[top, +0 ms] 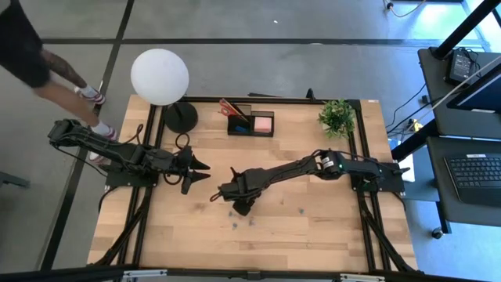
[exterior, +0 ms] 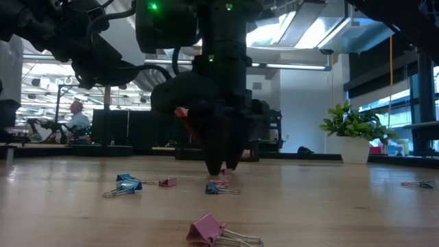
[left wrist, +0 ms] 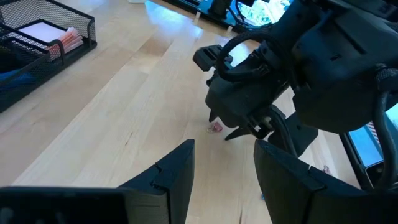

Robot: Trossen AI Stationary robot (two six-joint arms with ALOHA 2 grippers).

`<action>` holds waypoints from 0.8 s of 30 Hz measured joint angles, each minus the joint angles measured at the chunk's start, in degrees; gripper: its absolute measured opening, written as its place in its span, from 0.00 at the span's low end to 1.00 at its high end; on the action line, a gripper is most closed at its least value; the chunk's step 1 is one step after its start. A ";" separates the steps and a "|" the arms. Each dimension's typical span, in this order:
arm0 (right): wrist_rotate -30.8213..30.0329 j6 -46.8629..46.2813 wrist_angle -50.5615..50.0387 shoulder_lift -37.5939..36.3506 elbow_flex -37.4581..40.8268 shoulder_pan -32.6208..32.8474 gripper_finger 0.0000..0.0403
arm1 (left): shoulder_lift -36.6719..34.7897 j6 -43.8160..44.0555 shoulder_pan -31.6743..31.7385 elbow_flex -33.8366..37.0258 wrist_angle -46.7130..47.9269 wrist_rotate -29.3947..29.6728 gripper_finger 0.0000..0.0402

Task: Pick and place office supplies into organizer
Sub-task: Put the pink binder clip into the black desk organizer

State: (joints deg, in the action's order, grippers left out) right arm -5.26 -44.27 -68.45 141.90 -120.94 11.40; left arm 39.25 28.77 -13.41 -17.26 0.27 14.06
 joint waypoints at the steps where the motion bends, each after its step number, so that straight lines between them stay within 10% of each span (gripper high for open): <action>1: -0.04 -0.60 -0.02 0.05 -0.22 0.02 0.47 | 0.02 0.00 0.00 0.00 0.00 0.00 0.40; 24: 3.83 -8.09 0.35 -0.01 0.36 -0.42 0.47 | 0.02 0.68 0.00 0.01 0.00 0.00 0.40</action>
State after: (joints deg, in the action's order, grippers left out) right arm -1.43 -52.36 -68.09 141.88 -120.57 10.98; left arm 39.27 29.45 -13.41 -17.25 0.27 14.06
